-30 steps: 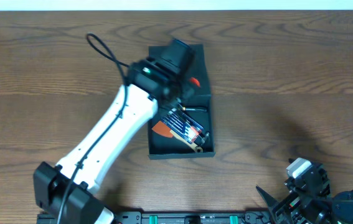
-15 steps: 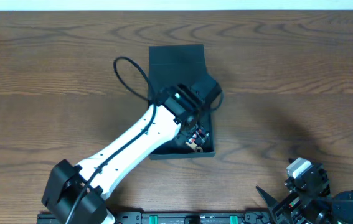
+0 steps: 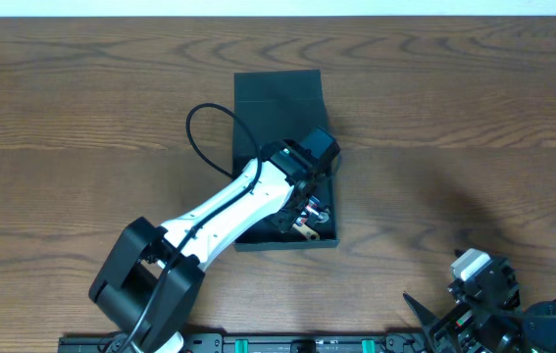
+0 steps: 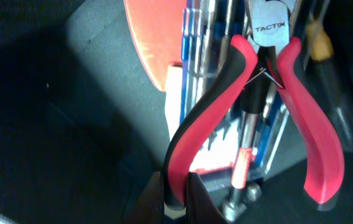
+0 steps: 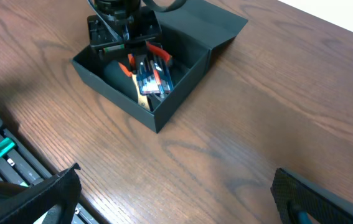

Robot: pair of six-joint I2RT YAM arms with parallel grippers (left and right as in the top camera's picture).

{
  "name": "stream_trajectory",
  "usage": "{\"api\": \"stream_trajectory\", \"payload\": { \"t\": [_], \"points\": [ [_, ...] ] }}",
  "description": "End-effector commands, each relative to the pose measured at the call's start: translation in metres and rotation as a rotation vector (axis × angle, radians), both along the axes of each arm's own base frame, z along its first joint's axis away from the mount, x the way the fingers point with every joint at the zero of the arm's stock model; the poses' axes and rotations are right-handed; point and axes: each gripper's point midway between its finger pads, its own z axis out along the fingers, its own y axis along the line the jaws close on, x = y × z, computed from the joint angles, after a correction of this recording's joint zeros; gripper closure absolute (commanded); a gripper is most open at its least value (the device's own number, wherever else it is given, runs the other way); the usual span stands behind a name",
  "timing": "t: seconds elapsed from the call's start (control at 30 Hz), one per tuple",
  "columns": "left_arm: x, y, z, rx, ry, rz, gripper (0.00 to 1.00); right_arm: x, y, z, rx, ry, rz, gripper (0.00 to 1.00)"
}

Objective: Pack container
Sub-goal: 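Carry the pliers over the box and lower them inside with the left gripper, then open the left gripper and withdraw it from the box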

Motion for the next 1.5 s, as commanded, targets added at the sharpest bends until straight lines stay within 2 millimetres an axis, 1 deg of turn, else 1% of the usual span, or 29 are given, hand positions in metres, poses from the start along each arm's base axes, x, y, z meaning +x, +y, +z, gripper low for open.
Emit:
{"api": "stream_trajectory", "payload": {
  "t": [0.0,0.03,0.07,0.1,0.13,0.2,0.3,0.5,0.67,0.7,0.87,1.13,1.23,1.3,1.33,1.37,1.4,1.43,1.47],
  "points": [
    [0.006,0.008,-0.007,0.029,0.006,0.038,0.94,0.001,-0.002,0.001,0.012,0.002,-0.020,0.01],
    [0.006,0.009,-0.009,0.028,0.015,0.044,0.93,0.001,-0.002,0.001,0.012,0.002,-0.020,0.01],
    [0.006,0.010,-0.012,0.024,0.030,0.051,0.86,0.001,-0.002,0.001,0.012,0.002,-0.020,0.01],
    [0.006,0.011,-0.014,0.019,0.044,0.059,0.83,0.001,-0.002,0.001,0.012,0.002,-0.020,0.01],
    [0.006,0.011,-0.017,0.010,0.058,0.066,0.76,0.001,-0.002,0.001,0.012,0.002,-0.020,0.01],
    [0.006,0.010,-0.020,-0.006,0.079,0.078,0.64,0.001,-0.002,0.001,0.012,0.002,-0.020,0.01],
    [0.007,0.010,-0.020,-0.029,0.096,0.094,0.63,0.001,-0.002,0.001,0.012,0.002,-0.020,0.01],
    [0.009,0.007,-0.018,-0.059,0.096,0.098,0.63,0.001,-0.002,0.001,0.012,0.002,-0.020,0.01],
    [0.011,0.006,-0.010,-0.073,0.072,0.094,0.61,0.001,-0.002,0.001,0.012,0.002,-0.020,0.01],
    [0.012,0.006,-0.007,-0.077,0.063,0.093,0.56,0.001,-0.002,0.001,0.012,0.002,-0.020,0.01],
    [0.016,0.007,0.013,-0.103,0.005,0.087,0.45,0.001,-0.002,0.001,0.012,0.002,-0.020,0.01],
    [0.021,0.009,0.041,-0.133,-0.079,0.079,0.43,0.001,-0.002,0.001,0.012,0.002,-0.020,0.01],
    [0.022,0.012,0.053,-0.139,-0.118,0.062,0.43,0.001,-0.002,0.001,0.012,0.002,-0.020,0.01],
    [0.024,0.014,0.064,-0.148,-0.156,0.035,0.42,0.001,-0.002,0.001,0.012,0.002,-0.020,0.01],
    [0.024,0.015,0.070,-0.152,-0.173,0.020,0.36,0.001,-0.002,0.001,0.012,0.002,-0.020,0.01],
    [0.025,0.016,0.077,-0.156,-0.200,-0.004,0.27,0.001,-0.002,0.001,0.012,0.002,-0.020,0.01],
    [0.025,0.018,0.085,-0.158,-0.226,-0.030,0.09,0.001,-0.002,0.001,0.012,0.002,-0.020,0.01],
    [0.025,0.019,0.092,-0.160,-0.252,-0.058,0.01,0.001,-0.002,0.001,0.012,0.002,-0.020,0.01],
    [0.026,0.022,0.101,-0.158,-0.284,-0.088,0.01,0.001,-0.002,0.001,0.012,0.002,-0.020,0.01]
  ]
}}
